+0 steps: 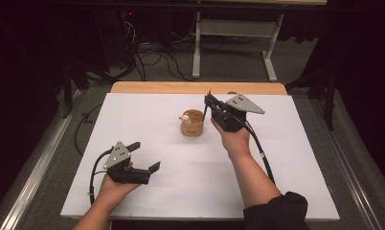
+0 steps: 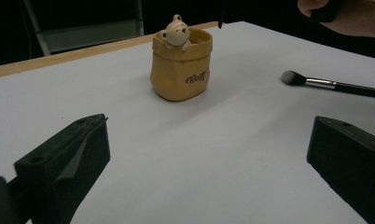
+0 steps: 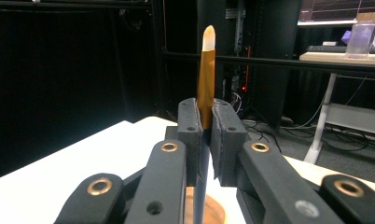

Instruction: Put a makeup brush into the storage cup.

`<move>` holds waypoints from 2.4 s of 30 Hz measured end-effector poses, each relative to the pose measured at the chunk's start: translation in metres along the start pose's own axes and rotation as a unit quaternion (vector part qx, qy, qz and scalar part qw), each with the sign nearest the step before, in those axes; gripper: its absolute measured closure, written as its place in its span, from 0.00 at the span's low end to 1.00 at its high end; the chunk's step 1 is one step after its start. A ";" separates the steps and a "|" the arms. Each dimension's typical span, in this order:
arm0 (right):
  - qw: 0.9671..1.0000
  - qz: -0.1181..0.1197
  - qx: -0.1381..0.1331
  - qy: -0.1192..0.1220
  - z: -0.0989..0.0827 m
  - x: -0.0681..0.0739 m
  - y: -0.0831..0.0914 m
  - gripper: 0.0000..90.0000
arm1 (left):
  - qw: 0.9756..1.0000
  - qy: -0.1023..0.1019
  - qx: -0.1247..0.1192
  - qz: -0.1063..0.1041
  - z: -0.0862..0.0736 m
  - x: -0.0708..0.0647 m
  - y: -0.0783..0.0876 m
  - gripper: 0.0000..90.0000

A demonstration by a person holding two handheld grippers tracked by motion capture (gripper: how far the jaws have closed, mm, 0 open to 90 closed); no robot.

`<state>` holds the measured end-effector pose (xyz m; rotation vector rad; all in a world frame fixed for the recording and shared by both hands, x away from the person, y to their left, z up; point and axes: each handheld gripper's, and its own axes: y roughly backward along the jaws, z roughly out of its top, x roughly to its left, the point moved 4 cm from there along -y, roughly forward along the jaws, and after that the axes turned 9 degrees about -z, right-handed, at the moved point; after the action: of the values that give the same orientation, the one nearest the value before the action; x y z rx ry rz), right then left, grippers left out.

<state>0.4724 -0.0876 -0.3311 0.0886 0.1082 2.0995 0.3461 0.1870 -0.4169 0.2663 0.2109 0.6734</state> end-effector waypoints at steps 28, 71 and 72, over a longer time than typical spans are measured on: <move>1.000 0.004 0.011 -0.020 -0.004 -0.001 -0.023 0.95 | 1.000 0.002 -0.004 -0.003 0.000 0.001 0.001 0.00; 0.997 0.005 0.078 -0.011 -0.040 0.005 -0.041 0.95 | 1.000 -0.007 -0.002 -0.008 0.001 -0.002 0.001 0.00; 0.997 0.005 0.079 -0.010 -0.040 0.006 -0.041 0.95 | 1.000 -0.007 -0.002 -0.008 0.001 -0.002 0.001 0.00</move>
<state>0.5002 -0.0639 -0.3755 0.2057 0.2612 2.0966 0.3442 0.1868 -0.4154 0.2653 0.1992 0.6558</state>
